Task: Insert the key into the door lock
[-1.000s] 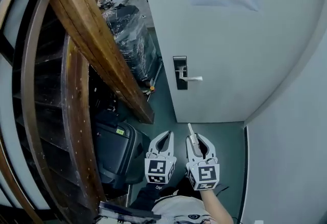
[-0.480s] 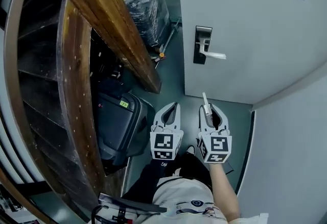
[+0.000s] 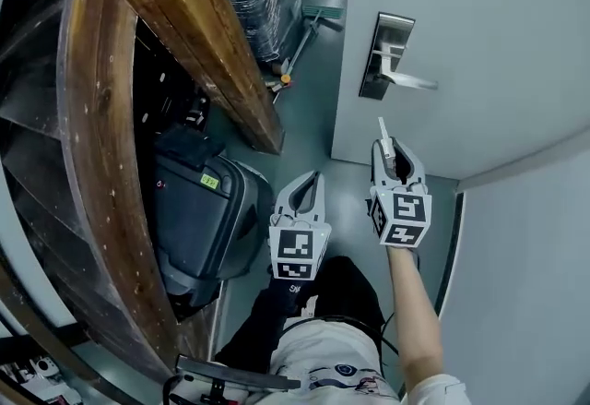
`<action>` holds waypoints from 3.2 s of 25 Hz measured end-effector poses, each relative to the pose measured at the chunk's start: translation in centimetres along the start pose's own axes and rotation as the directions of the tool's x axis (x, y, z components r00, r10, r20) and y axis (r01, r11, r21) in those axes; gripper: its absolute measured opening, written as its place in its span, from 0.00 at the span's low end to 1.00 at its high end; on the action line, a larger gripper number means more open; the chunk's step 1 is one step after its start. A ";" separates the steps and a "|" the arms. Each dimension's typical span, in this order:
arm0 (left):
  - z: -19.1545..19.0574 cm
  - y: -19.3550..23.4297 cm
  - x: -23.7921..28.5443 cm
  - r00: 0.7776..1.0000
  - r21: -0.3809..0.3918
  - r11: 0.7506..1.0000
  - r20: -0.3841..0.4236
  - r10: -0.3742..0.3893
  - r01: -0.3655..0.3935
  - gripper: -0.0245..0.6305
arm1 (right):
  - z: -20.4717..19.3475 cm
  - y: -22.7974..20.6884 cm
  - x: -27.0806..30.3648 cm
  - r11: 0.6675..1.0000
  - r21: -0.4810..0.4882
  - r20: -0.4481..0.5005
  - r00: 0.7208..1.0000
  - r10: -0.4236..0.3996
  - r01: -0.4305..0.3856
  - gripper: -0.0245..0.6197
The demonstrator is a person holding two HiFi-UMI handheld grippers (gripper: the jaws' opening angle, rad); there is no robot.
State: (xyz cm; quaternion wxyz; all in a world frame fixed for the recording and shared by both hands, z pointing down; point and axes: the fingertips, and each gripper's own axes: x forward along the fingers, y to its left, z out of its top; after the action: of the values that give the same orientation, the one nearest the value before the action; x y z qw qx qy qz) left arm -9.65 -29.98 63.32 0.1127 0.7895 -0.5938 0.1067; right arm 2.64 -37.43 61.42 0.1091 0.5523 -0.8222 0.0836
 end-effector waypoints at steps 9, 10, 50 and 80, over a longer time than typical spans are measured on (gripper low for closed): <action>-3.2 2.4 3.6 1.000 -0.019 1.000 0.001 -0.001 0.001 0.05 | -1.2 -3.0 7.2 0.998 -0.039 0.005 0.999 -0.038 0.038 0.22; -3.3 2.6 3.9 1.000 -0.020 1.000 0.002 -0.002 0.002 0.04 | -1.3 -3.2 7.7 0.998 -0.041 0.000 0.999 -0.043 0.043 0.22; -6.4 6.7 5.8 0.998 -0.093 0.996 -0.069 0.001 -0.008 0.04 | -1.7 -5.9 15.9 0.950 0.125 -0.052 0.958 -0.283 0.287 0.22; 20.9 -3.6 -0.4 0.972 0.007 0.995 0.212 -0.102 0.103 0.04 | 16.1 -0.1 -9.1 0.992 0.097 0.172 0.980 -0.098 0.083 0.05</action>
State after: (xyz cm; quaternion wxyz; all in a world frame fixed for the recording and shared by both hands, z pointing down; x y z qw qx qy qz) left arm -5.60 -35.00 43.08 0.0556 0.8258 -0.5610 0.0146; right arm 4.66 -33.49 43.49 0.0150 0.5987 -0.7981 0.0660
